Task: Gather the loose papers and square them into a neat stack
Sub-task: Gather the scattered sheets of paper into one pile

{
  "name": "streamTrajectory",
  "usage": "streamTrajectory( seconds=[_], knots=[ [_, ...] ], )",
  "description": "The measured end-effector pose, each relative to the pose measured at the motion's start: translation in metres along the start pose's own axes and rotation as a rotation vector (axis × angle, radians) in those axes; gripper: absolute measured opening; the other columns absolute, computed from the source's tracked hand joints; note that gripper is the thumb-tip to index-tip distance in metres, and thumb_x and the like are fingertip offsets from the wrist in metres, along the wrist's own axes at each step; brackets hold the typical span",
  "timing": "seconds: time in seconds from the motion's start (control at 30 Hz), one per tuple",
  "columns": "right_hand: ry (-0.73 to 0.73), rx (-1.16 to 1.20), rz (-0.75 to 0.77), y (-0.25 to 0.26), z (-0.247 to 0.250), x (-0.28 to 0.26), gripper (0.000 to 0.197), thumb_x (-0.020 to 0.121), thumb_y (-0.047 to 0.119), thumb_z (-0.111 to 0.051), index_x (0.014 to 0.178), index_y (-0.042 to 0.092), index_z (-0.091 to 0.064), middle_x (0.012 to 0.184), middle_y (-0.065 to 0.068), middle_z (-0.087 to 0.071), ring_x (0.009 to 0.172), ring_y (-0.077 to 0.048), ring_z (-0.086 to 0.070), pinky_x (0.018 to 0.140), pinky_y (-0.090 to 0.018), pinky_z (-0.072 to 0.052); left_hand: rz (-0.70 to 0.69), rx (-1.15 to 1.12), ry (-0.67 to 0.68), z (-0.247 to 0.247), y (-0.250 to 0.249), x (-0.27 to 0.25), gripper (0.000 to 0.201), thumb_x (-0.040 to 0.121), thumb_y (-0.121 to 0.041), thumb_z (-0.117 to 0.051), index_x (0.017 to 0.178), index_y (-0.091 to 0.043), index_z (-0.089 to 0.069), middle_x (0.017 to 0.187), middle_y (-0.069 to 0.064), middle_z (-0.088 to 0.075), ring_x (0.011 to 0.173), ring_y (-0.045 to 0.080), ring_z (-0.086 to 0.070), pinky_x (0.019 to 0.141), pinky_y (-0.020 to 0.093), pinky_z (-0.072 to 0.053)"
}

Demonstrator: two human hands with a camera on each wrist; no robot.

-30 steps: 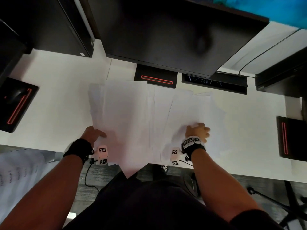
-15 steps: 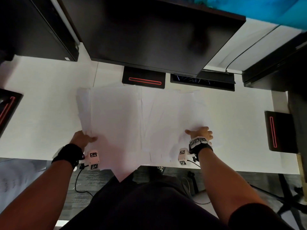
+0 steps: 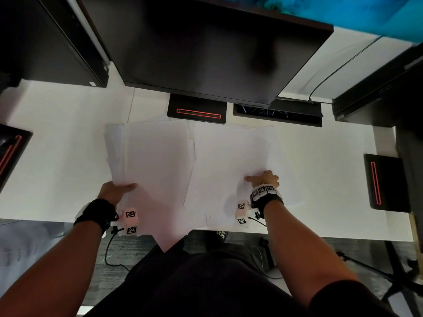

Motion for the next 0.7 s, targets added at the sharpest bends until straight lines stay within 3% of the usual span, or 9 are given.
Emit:
streamTrajectory(
  seconds=[0.13,0.23,0.33,0.47,0.53,0.6,0.7],
  knots=[
    [-0.003,0.101,0.031,0.011,-0.012,-0.01,0.085,0.071,0.029,-0.09,0.138,0.009,-0.042,0.137,-0.013,-0.038,0.129,-0.041,-0.048,0.103,-0.055,-0.047,-0.009,0.021,-0.002,-0.002,-0.003,-0.004,0.027,0.073,-0.006,-0.088,0.096,-0.009,-0.074,0.104,0.022,-0.074,0.101,0.04,-0.071,0.101,0.058,-0.053],
    [0.018,0.105,0.02,0.015,-0.02,-0.015,0.083,0.07,0.033,-0.089,0.133,0.011,-0.04,0.139,-0.012,-0.05,0.128,-0.039,-0.055,0.107,-0.054,-0.043,-0.019,0.032,-0.006,-0.002,-0.002,-0.003,0.034,0.072,-0.006,-0.089,0.103,-0.005,-0.075,0.105,0.024,-0.074,0.105,0.042,-0.071,0.102,0.058,-0.052],
    [0.048,0.061,0.013,0.015,-0.026,-0.02,0.073,0.071,0.041,-0.085,0.129,0.016,-0.049,0.132,-0.008,-0.063,0.129,-0.033,-0.055,0.11,-0.048,-0.034,-0.028,0.048,-0.017,-0.002,-0.003,-0.002,0.045,0.072,-0.006,-0.089,0.114,0.003,-0.072,0.108,0.025,-0.073,0.107,0.041,-0.07,0.103,0.057,-0.052],
    [0.106,0.075,0.016,0.019,-0.033,-0.019,0.074,0.071,0.037,-0.086,0.135,0.013,-0.058,0.14,-0.009,-0.058,0.133,-0.031,-0.053,0.11,-0.045,-0.044,-0.046,0.058,-0.028,-0.002,-0.005,-0.003,0.048,0.073,-0.005,-0.088,0.117,0.005,-0.07,0.11,0.025,-0.072,0.106,0.04,-0.07,0.102,0.055,-0.052],
    [0.123,0.136,0.034,0.021,-0.034,-0.019,0.063,0.074,0.026,-0.085,0.13,0.009,-0.062,0.132,-0.013,-0.063,0.122,-0.032,-0.062,0.101,-0.039,-0.051,-0.049,0.057,-0.028,-0.002,-0.005,-0.003,0.047,0.074,-0.005,-0.088,0.117,0.005,-0.07,0.112,0.025,-0.072,0.102,0.038,-0.069,0.101,0.053,-0.053],
    [0.148,0.217,0.054,0.021,-0.034,-0.02,0.052,0.072,0.018,-0.085,0.119,0.006,-0.066,0.113,-0.012,-0.071,0.099,-0.029,-0.069,0.086,-0.033,-0.055,-0.043,0.06,-0.026,-0.002,-0.004,-0.002,0.045,0.074,-0.006,-0.088,0.115,0.002,-0.071,0.108,0.023,-0.071,0.103,0.038,-0.069,0.101,0.054,-0.053],
    [0.202,0.29,0.052,0.019,-0.04,-0.018,0.064,0.053,0.024,-0.09,0.11,0.009,-0.065,0.103,-0.005,-0.074,0.093,-0.029,-0.071,0.087,-0.037,-0.057,-0.035,0.066,-0.03,0.0,0.0,0.003,0.041,0.071,-0.008,-0.09,0.107,-0.004,-0.072,0.106,0.021,-0.073,0.106,0.042,-0.07,0.101,0.058,-0.053]
  ],
)
Point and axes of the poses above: each hand's wrist, its own x-axis towards the middle knuckle, its own z-axis out of the back of the hand, y = z × x, the point moved 8 cm from there along x, towards the middle knuckle
